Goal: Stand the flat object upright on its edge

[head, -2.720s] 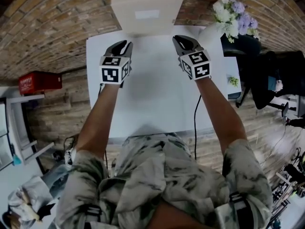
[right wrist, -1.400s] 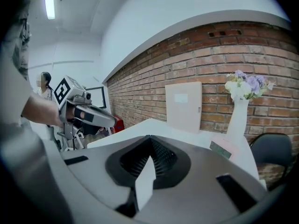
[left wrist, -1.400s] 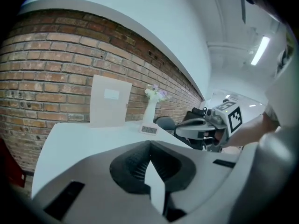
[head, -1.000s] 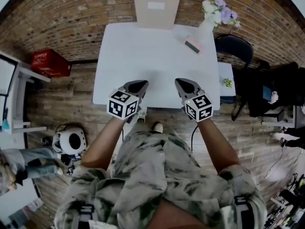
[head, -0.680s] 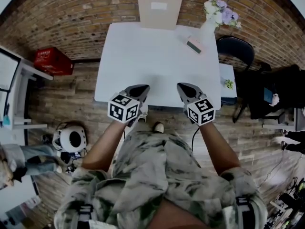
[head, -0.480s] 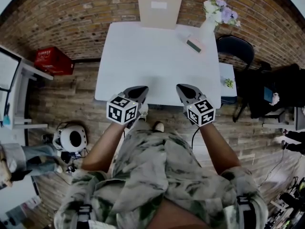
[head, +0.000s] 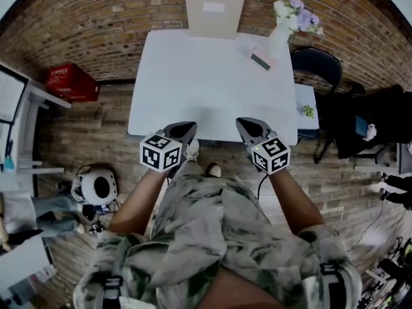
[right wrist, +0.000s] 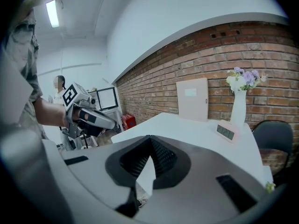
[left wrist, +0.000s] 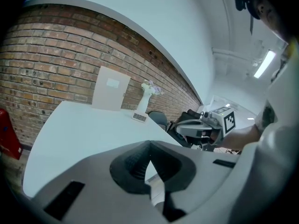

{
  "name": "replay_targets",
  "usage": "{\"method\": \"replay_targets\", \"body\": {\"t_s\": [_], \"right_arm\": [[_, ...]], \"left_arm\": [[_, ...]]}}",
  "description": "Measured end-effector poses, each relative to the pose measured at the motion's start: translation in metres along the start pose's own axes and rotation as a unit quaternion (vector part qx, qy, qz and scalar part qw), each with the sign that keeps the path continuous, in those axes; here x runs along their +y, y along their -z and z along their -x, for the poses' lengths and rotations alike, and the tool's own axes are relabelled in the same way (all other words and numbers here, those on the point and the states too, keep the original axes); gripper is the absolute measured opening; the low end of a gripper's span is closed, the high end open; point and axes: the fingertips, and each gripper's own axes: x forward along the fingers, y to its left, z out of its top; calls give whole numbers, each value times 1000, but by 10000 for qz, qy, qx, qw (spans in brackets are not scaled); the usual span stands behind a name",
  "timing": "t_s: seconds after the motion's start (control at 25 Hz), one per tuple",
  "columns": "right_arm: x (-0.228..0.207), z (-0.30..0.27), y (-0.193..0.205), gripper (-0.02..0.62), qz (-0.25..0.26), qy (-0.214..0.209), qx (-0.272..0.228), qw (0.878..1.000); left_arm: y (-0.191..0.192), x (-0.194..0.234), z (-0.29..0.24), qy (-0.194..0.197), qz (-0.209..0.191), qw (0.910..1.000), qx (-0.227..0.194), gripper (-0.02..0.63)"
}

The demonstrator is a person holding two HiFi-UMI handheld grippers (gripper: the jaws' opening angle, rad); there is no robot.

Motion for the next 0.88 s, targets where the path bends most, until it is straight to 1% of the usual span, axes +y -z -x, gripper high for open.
{"method": "replay_targets", "body": {"t_s": [0.24, 0.52, 0.72, 0.88], "right_arm": [[4, 4, 5, 21, -47, -27, 11, 10000], [5, 11, 6, 21, 4, -47, 32, 10000], [2, 15, 12, 20, -11, -35, 73, 10000], [-3, 19, 17, 21, -63, -26, 88, 9999]], "left_arm": [[3, 8, 7, -111, 33, 9999, -50, 23], [9, 5, 5, -87, 29, 10000, 9, 25], [9, 16, 6, -228, 142, 9996, -48, 25], [9, 16, 4, -267, 107, 9996, -27, 25]]}}
